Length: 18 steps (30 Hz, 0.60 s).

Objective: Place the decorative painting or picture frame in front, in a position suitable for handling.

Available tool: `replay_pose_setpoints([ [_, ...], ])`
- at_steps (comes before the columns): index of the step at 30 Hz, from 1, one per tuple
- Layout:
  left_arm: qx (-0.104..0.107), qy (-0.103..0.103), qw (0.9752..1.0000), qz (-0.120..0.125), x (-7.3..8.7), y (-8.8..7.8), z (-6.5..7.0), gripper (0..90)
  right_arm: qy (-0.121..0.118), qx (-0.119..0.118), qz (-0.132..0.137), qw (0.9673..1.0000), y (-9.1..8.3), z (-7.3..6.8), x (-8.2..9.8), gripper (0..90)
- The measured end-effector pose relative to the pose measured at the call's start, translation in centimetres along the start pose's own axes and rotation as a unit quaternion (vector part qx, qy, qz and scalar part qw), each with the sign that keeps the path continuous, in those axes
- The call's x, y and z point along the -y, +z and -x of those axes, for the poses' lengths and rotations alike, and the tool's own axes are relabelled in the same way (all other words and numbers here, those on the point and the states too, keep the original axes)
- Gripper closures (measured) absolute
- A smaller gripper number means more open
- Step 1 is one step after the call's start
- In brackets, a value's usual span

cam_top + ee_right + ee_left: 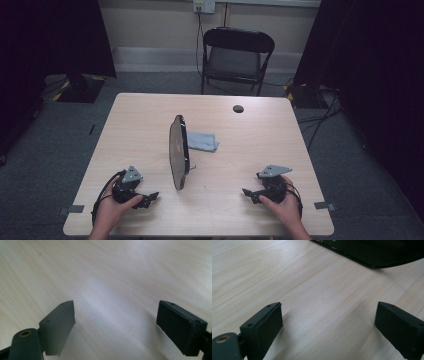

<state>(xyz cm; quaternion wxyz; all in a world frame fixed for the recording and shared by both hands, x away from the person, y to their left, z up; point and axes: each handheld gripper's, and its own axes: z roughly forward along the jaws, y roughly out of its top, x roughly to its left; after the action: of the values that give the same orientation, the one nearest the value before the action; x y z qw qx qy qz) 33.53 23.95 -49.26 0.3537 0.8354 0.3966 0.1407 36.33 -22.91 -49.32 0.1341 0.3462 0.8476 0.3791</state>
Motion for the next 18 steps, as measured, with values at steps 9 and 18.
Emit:
replay_pose_setpoints([
  [9,0.017,-0.017,0.9997,0.011,0.0,-0.5,0.3,7.7,-0.037,0.005,0.000,0.9993,1.8,0.6,-3.8,18.6],
  [18,0.026,-0.016,0.9995,0.007,-0.1,-0.5,0.5,8.4,-0.053,-0.007,0.020,0.9984,6.0,1.3,-9.2,28.9],
])
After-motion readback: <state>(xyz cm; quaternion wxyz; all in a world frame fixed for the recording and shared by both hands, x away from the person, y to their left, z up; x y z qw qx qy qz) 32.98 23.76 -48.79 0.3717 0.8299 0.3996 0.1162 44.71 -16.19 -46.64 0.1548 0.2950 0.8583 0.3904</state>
